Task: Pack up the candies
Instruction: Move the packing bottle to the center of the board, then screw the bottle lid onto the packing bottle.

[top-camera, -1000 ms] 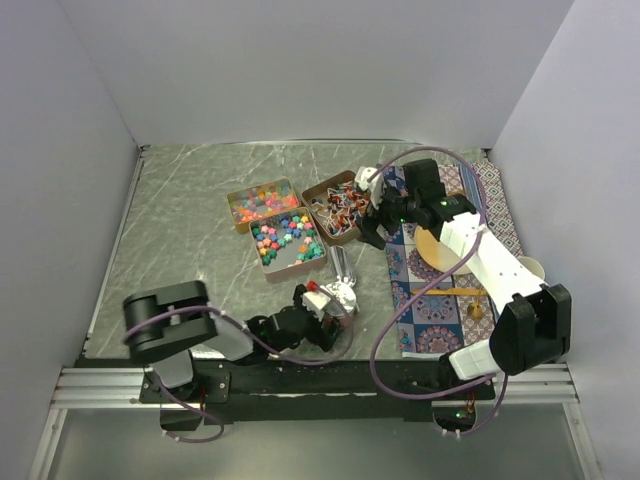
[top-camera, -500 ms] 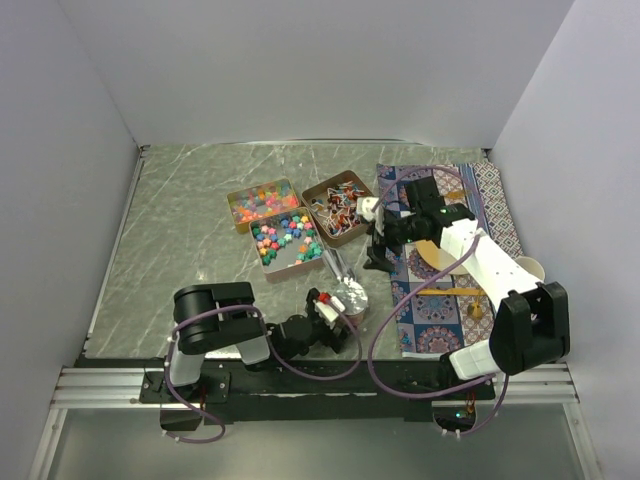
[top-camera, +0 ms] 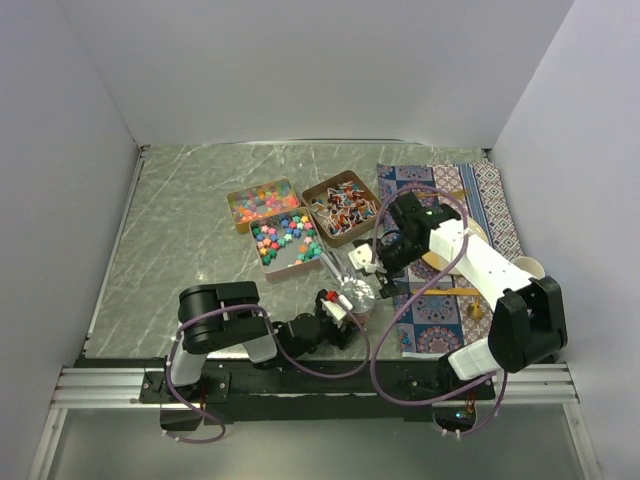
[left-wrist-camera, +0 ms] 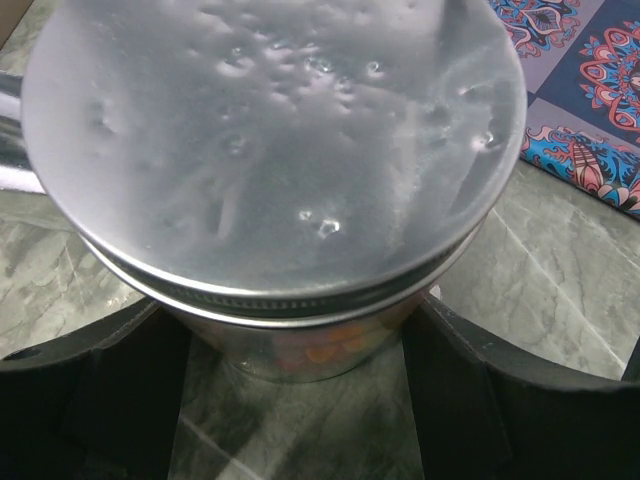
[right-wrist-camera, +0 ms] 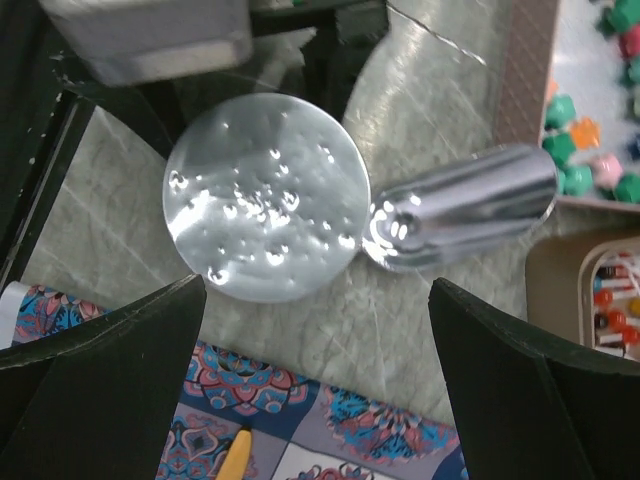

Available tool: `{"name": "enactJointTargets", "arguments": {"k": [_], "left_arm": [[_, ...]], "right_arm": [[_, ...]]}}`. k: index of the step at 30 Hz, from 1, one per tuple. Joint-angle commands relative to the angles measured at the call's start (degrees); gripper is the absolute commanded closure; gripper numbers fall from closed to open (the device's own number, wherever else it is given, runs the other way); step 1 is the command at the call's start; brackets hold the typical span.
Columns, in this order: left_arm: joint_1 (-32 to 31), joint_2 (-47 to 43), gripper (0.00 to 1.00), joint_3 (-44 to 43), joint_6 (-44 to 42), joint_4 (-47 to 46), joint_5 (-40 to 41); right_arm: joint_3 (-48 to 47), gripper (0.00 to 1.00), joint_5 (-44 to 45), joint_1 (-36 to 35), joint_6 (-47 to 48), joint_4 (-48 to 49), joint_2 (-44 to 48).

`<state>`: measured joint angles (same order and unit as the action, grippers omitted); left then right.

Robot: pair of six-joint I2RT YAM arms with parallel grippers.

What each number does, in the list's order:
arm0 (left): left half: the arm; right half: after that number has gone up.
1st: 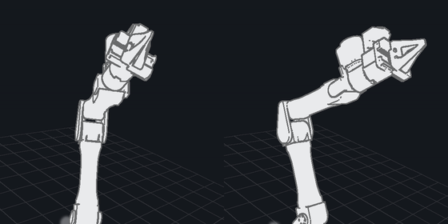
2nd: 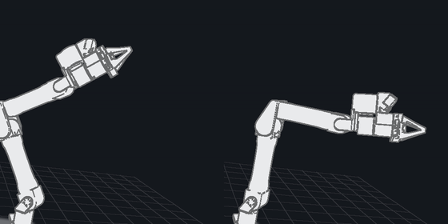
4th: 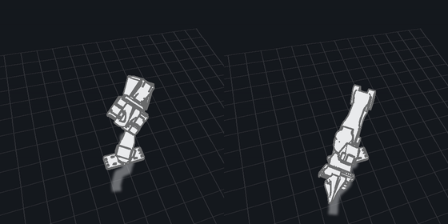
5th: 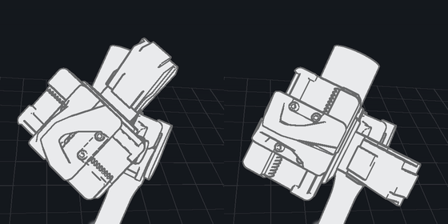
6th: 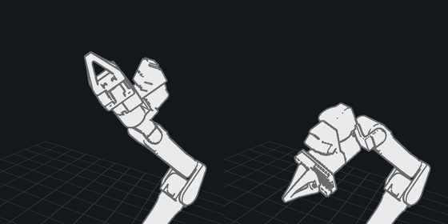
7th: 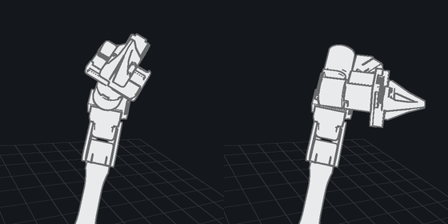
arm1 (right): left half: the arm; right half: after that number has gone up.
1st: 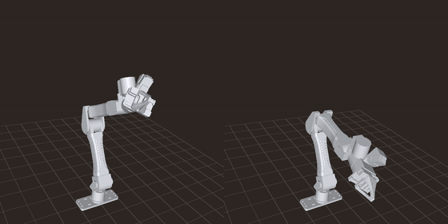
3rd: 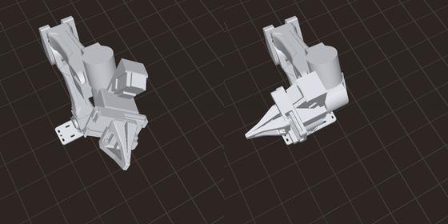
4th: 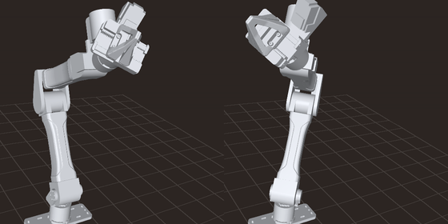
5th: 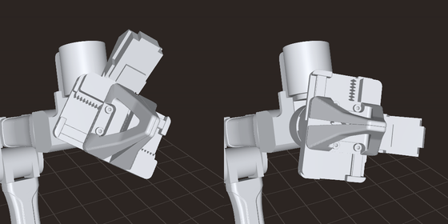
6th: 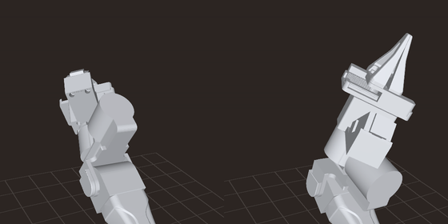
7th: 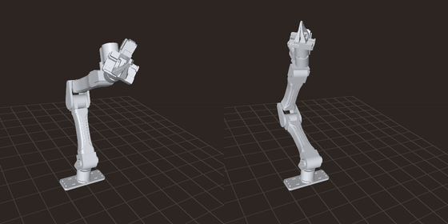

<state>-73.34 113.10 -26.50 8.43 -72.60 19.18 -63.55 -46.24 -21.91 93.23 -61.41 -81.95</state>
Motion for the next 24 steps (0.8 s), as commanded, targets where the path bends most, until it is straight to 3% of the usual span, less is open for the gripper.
{"name": "enactJointTargets", "arguments": {"k": [1,15,24], "left_arm": [[-0.6,3.6,0.99,1.5,2.4,16.9,-4.1],[0.6,3.6,0.99,1.6,4.3,18.2,-4.9],[1.8,4.4,0.99,1.2,8.5,21.4,-3.7]], "right_arm": [[-2.6,0.0,0.7,-2.6,7.3,-4.4,-2.2],[-1.4,0.0,2.8,-7.5,7.1,-6.3,-4.1],[3.5,0.0,6.0,-7.8,0.4,-5.1,-0.9]]}}
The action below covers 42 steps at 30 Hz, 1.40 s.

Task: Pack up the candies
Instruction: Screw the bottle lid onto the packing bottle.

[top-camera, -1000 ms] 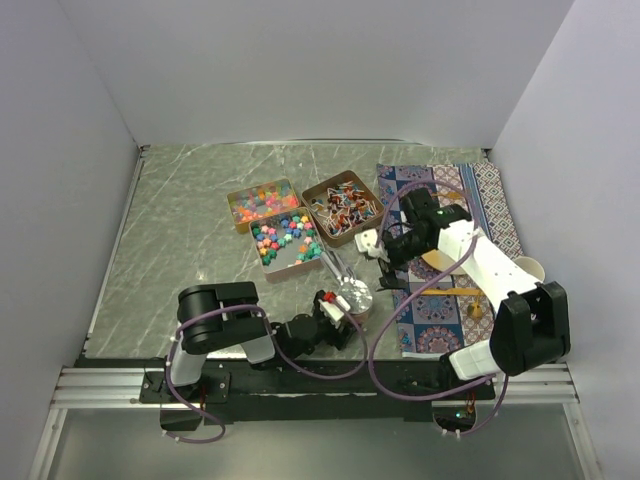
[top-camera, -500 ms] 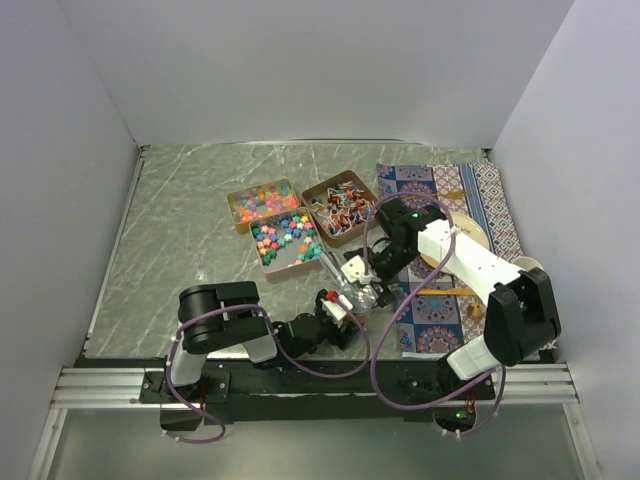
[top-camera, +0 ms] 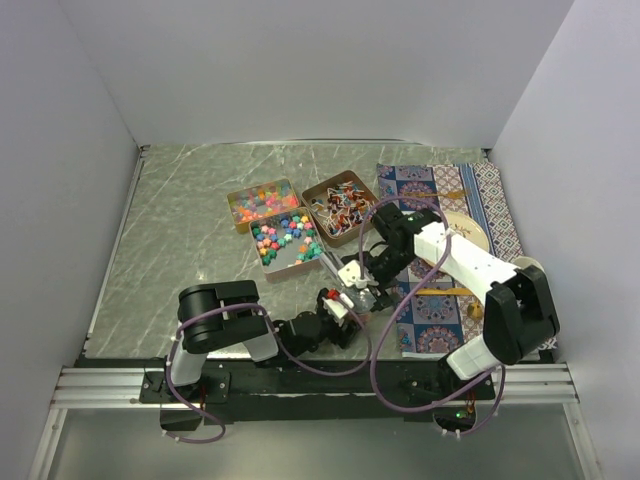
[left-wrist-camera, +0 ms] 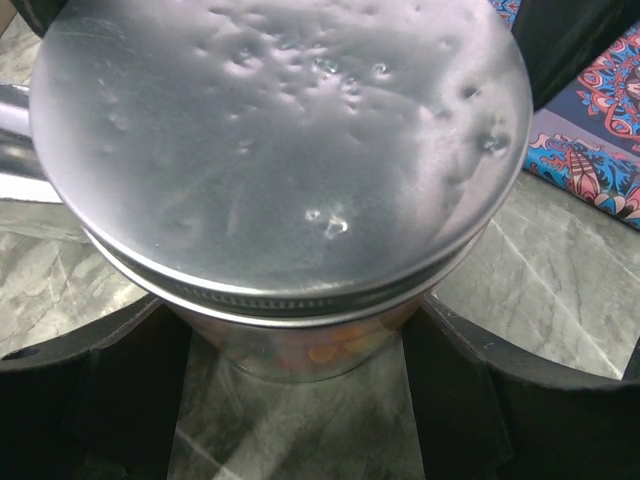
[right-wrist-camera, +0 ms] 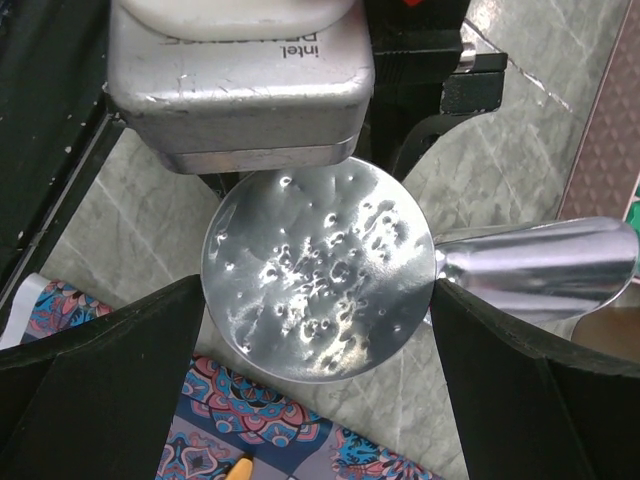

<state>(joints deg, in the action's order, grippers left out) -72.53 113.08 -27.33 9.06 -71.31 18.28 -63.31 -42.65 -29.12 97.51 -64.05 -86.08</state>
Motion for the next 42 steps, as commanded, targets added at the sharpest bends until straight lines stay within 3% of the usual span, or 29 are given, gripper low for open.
{"name": "enactJointTargets", "arguments": {"k": [1,11,19,23,32,37,42], "left_arm": [[0.9,4.5,0.99,1.8,8.5,20.5,-3.1],[1.6,5.0,0.99,1.7,10.6,22.1,-4.5],[1.7,4.9,0.99,2.1,10.5,21.0,-4.7],[1.6,4.7,0.99,2.1,10.7,21.4,-4.5],[1.6,5.3,0.99,1.5,10.5,22.4,-5.5],[1.2,6.2,0.99,0.8,7.7,22.6,-2.6],[0.5,6.4,0.99,-0.5,3.6,24.9,1.7]], "right_arm": [[4.1,0.0,2.7,-0.5,-4.5,-2.3,4.0],[12.7,0.0,6.1,1.3,-13.9,-2.2,15.9],[14.5,0.0,6.8,1.2,-22.0,3.9,16.0],[12.9,0.0,7.5,2.2,-23.3,-1.5,15.0],[12.5,0.0,9.9,3.9,-24.7,-6.2,28.1],[7.6,0.0,8.8,4.3,-25.2,0.8,22.6],[0.6,0.0,6.9,4.8,-21.9,0.1,12.7]]}}
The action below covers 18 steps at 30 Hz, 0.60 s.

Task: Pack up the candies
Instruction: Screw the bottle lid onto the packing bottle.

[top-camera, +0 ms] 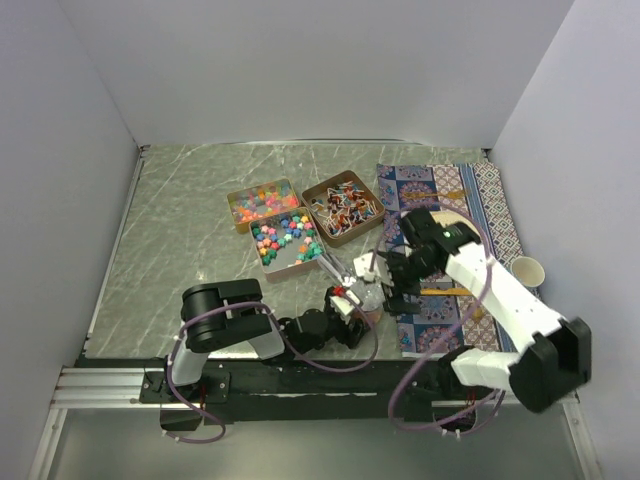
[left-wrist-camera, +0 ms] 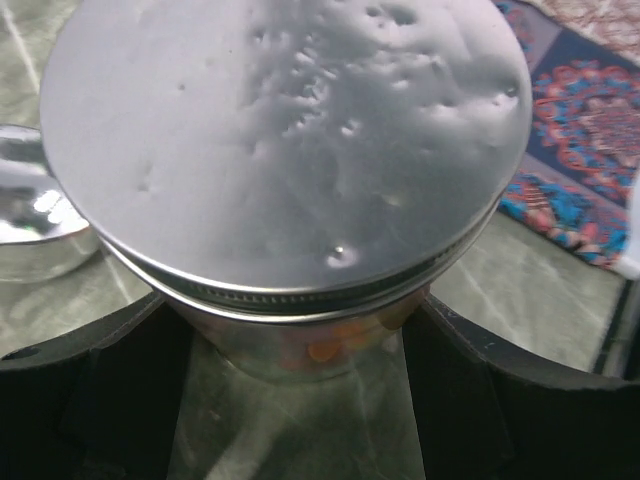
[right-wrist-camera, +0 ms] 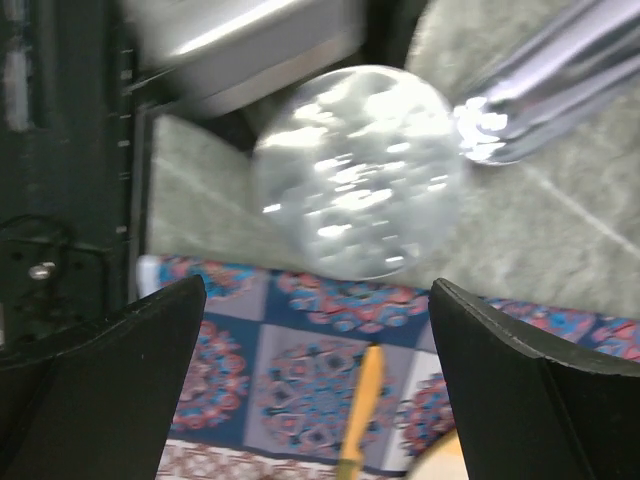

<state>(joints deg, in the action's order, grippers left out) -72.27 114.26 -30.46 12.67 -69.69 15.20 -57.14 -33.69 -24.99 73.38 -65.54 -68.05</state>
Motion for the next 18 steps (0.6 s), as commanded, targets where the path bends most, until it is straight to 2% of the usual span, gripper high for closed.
{"name": "enactJointTargets", "arguments": {"k": [1,12,18], "left_arm": [[0.2,5.3,0.99,2.1,-0.5,23.9,5.0],[-1.2,6.2,0.99,1.5,-2.8,25.1,4.7],[-1.4,6.9,0.99,1.0,-2.7,25.8,3.5]], "right_arm": [[-7.3,0.0,-2.3,0.7,3.9,1.3,-7.5],[-12.4,0.0,-5.7,0.6,19.8,-6.7,-15.4],[-12.6,0.0,-6.7,-1.5,22.9,-8.6,-18.2]]}}
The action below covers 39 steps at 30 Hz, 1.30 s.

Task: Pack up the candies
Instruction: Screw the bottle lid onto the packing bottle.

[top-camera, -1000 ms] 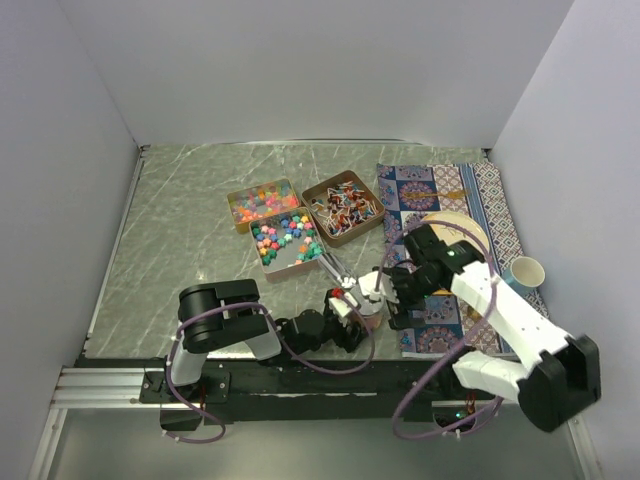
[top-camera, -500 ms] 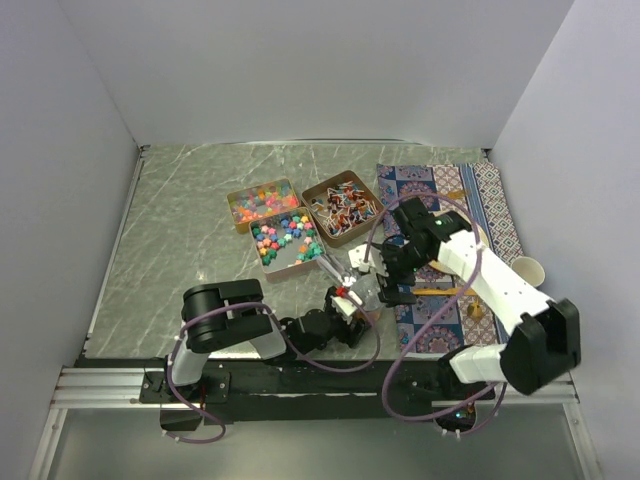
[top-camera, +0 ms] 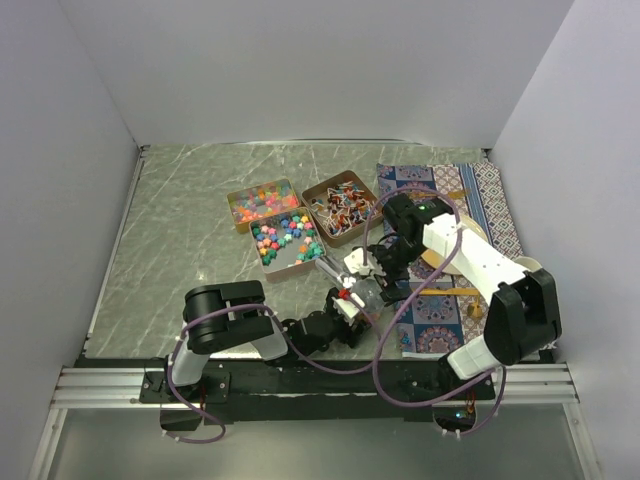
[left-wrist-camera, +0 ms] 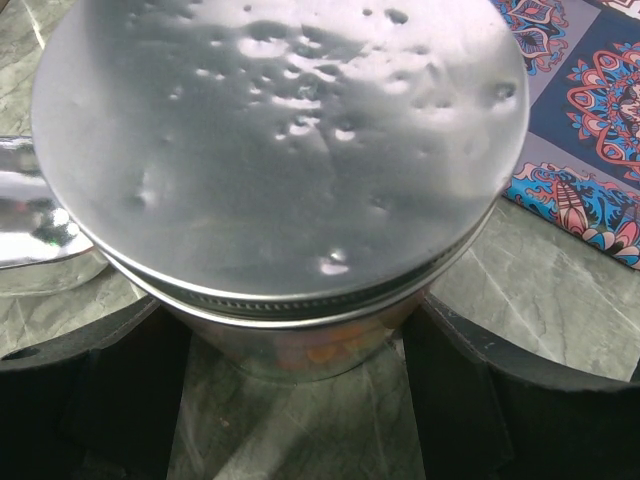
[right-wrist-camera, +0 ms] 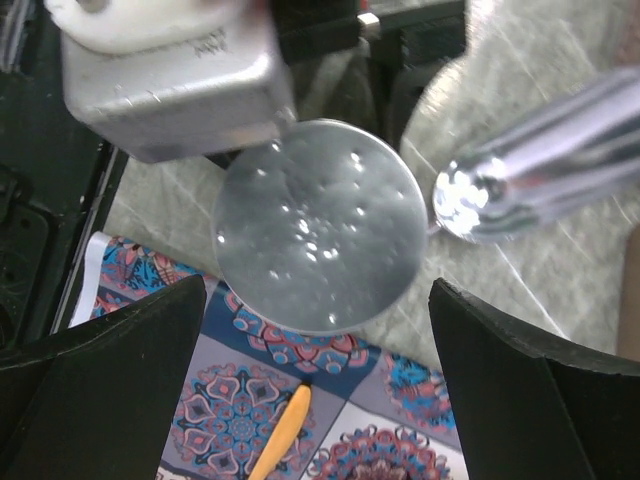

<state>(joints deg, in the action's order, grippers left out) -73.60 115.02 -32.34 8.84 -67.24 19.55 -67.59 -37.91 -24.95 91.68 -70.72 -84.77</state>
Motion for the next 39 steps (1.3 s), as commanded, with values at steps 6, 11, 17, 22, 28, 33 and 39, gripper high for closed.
{"name": "enactJointTargets", "arguments": {"k": [6,11,17,22,28,33,39], "left_arm": [[0.0,6.0,0.99,3.0,1.4,23.7,-0.6],[0.0,6.4,0.99,2.9,2.8,24.9,-0.6],[0.5,7.1,0.99,2.5,4.9,26.5,0.2],[0.7,7.6,0.99,2.4,5.3,27.1,-0.3],[0.7,7.8,0.99,2.0,5.0,26.9,-0.9],[0.3,7.6,0.99,2.3,4.3,26.4,-1.1],[0.0,7.7,0.99,2.3,2.9,25.7,-0.7]], "right_arm": [[-1.9,0.0,-1.7,-2.6,4.9,-4.0,-2.4],[1.8,0.0,1.8,-2.4,2.5,-3.8,0.3],[10.4,0.0,5.6,-1.9,-1.9,-0.8,8.2],[13.5,0.0,6.5,-1.2,-7.7,-0.4,13.9],[14.2,0.0,6.9,0.0,-14.9,0.9,20.3],[7.8,0.0,5.1,2.7,-16.7,6.0,17.0],[-1.4,0.0,1.8,3.3,-7.1,3.5,5.2]]}}
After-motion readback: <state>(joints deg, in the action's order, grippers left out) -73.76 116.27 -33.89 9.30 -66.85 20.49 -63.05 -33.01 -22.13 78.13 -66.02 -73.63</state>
